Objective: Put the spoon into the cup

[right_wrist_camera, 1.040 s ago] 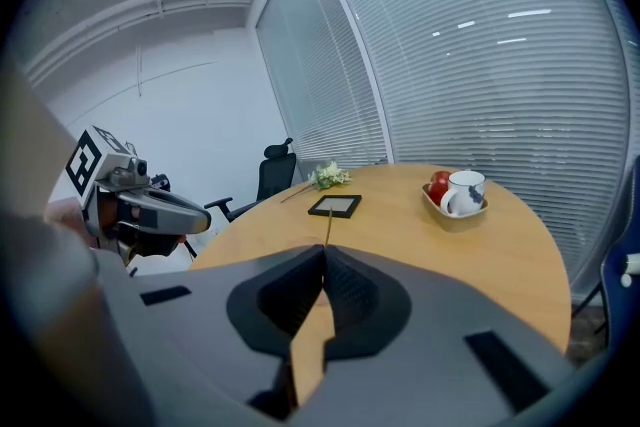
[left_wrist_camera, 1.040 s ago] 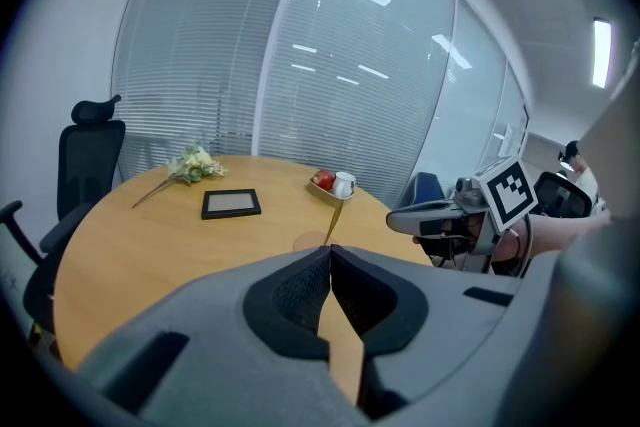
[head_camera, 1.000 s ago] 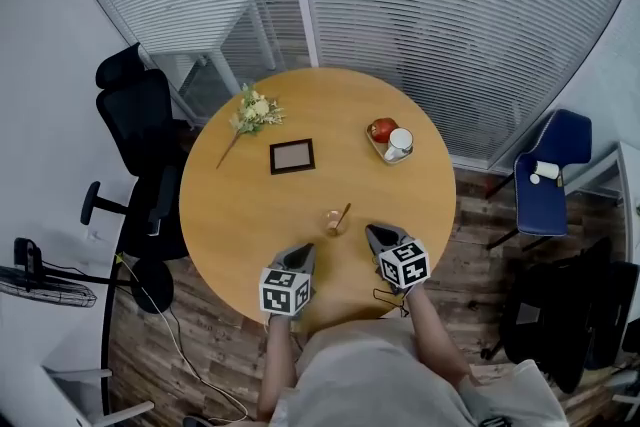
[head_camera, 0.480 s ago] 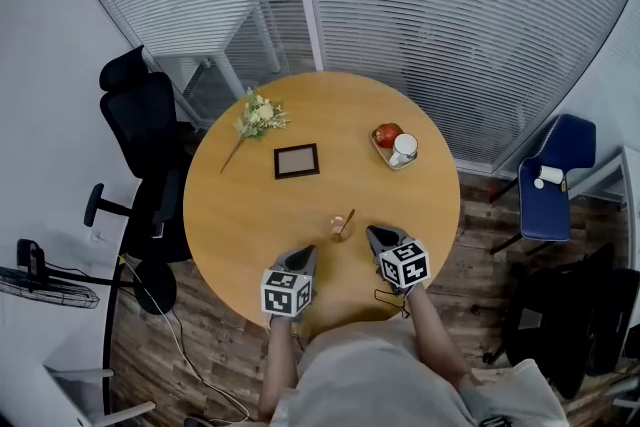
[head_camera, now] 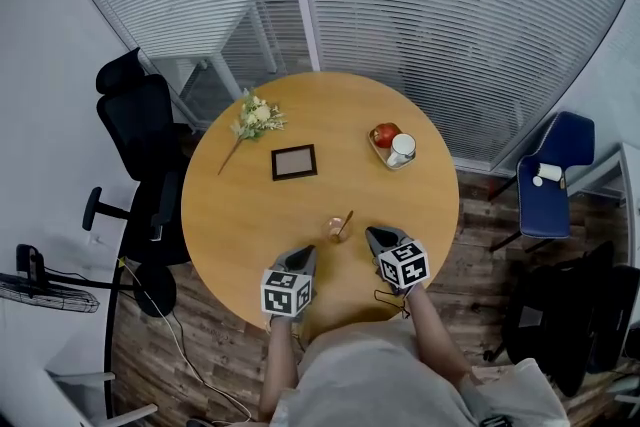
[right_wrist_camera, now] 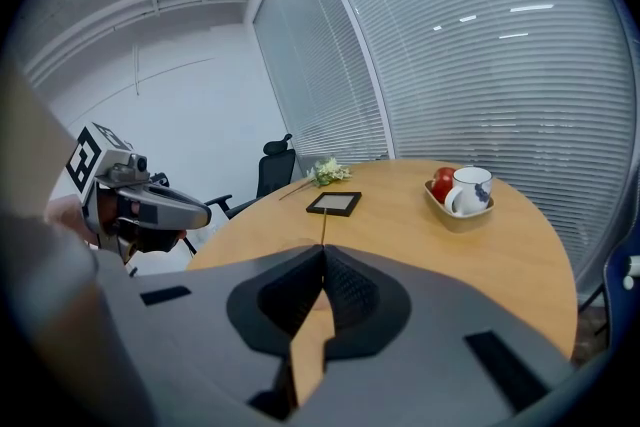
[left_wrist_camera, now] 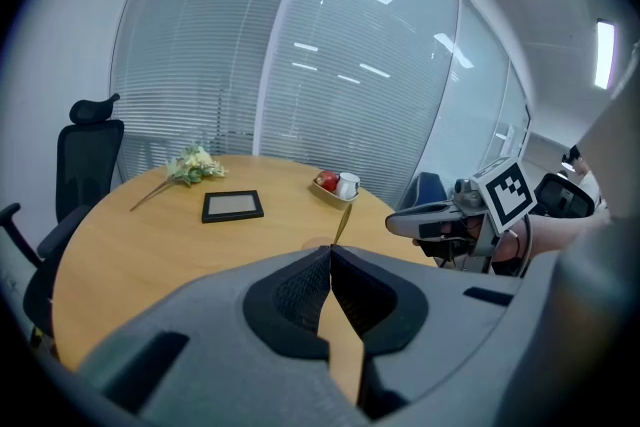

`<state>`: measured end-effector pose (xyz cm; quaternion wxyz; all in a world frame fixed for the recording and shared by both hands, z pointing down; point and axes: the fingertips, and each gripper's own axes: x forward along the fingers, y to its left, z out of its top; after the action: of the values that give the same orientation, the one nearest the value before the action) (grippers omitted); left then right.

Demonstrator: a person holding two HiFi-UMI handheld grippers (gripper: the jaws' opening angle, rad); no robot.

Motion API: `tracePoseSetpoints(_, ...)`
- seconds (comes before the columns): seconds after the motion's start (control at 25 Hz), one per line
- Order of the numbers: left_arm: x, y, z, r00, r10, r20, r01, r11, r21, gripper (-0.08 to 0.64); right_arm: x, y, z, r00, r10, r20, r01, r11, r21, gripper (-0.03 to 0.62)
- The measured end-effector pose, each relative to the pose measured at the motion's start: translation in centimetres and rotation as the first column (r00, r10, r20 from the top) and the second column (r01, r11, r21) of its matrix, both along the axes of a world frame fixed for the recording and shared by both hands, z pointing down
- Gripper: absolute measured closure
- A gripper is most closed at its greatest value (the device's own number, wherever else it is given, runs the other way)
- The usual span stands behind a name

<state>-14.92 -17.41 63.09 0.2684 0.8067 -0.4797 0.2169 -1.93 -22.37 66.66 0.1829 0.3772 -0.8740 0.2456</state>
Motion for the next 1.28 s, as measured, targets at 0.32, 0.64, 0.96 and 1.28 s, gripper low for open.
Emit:
tracePoseSetpoints(0.32,-0.2,-0.1,0.0,1.0,0.0,0.001,0.0,1.0,0.002,0.551,-0.3,0.0,0.3,1.0,-0.013,-0.01,0.013,1.0,-0.006,0.594)
tracePoseSetpoints(0.64,-1.0,-0.3,-0.7,1.0,-0.022,-0.005,0.022,1.0,0.021,0.551,-1.2,0.1,0.2,0.999,-0.037,-0.017,0.037,0.999,0.0,0.594)
tracePoseSetpoints(0.96,-1.4,-0.1,-1.0,1.0,-0.028,-0.005,0.028,0.999,0.033,0.551,-1.1,0.2,0.2,0.999,-0.028,-0.018,0.028,1.0,0.001,0.594)
tracePoseSetpoints(1.28,-1.8,-0.1,-1.4,0.999,-0.038,-0.002,0.038,0.998,0.042,0.551,-0.7,0.2,0.2,1.0,-0.022,-0.015,0.022,1.0,0.005,0.594)
